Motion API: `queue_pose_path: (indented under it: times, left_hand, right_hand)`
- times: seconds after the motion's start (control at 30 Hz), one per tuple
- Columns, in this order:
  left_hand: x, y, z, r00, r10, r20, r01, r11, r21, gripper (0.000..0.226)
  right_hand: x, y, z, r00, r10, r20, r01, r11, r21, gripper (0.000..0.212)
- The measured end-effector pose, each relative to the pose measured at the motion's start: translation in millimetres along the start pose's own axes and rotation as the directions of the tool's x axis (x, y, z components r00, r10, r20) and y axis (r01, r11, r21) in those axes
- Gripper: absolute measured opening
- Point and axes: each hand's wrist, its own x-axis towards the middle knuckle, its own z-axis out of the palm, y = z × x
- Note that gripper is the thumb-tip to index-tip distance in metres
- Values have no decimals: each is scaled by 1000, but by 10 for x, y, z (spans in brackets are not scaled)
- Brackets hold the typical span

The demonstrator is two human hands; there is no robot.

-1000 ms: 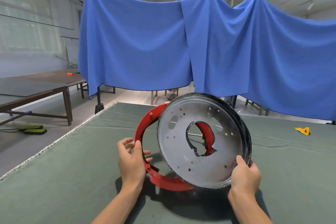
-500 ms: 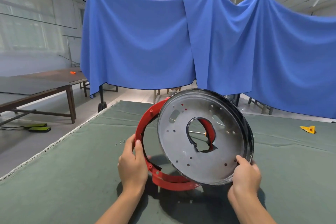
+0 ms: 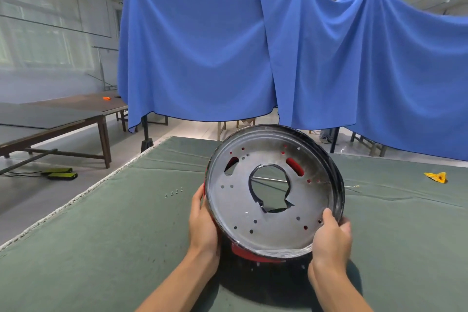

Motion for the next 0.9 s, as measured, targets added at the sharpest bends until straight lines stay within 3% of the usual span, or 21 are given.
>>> queue_pose_path:
  times: [0.13,0.27,0.5,0.7,0.9]
  left_hand:
    - [-44,105,15,996,-73,55,83,975,-206,34]
    - [-44,156,-31,992,-57,108,82,966,-246,54]
    - [-104,227,-55,962,-83,261,158,946,-282,62]
    - [-149,279,-40,971,-35,235,91,968,-232,64]
    - [-208,319,-5,969,38,244,-30,999,-36,68]
  right_hand:
    - [-1,43,14,999,30,41,-29,999,-26,6]
    - [-30,61,22,997,28,71,-26,999,-37,11]
    - [-77,39,13,998,-39,50,40,999,-20,16]
    - [-52,99,10,999,-26,22,27,1000,-15,16]
    - [47,142,-20,1000,15,1,-15,999,-46,12]
